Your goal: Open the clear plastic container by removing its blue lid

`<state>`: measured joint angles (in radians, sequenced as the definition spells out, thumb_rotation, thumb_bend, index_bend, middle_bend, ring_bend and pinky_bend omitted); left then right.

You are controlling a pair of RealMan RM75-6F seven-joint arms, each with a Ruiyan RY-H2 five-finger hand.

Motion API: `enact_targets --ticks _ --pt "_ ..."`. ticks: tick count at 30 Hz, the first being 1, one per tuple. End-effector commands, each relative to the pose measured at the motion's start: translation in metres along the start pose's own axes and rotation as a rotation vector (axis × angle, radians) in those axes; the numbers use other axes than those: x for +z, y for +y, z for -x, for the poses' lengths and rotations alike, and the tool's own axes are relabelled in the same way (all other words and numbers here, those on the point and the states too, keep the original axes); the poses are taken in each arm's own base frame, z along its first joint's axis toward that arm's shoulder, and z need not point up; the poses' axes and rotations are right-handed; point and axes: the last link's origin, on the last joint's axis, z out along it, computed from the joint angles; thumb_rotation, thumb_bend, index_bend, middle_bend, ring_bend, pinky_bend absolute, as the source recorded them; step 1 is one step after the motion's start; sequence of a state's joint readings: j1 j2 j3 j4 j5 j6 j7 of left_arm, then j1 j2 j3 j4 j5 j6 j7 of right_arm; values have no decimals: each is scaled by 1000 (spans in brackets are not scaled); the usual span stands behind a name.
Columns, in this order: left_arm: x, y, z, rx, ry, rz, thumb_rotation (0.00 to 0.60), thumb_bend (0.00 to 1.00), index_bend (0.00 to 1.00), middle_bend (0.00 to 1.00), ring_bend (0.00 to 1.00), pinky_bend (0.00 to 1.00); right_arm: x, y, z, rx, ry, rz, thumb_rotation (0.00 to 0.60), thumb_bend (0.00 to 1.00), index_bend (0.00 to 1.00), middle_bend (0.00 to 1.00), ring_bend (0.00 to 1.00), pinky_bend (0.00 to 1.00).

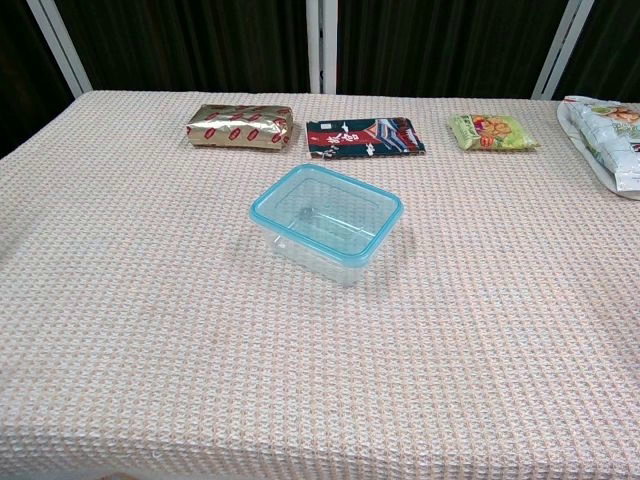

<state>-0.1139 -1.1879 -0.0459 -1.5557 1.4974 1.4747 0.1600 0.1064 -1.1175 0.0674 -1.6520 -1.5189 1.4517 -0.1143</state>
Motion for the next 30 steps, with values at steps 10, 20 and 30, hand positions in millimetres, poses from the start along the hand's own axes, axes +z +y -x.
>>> enact_targets --ticks 10,20,30 --pt "-3 1 0 -16 -14 -13 600 0 61 26 0 36 8 -13 0 15 -10 -59 600 0 0 48 0 0" --pt "-3 8 -1 -21 -3 9 600 0 61 26 0 37 59 -86 19 46 -111 -371 600 0 0 53 0 0" --pt "-4 10 2 -25 -18 12 600 0 61 26 0 41 115 -171 52 92 -292 -534 600 0 0 112 0 0"
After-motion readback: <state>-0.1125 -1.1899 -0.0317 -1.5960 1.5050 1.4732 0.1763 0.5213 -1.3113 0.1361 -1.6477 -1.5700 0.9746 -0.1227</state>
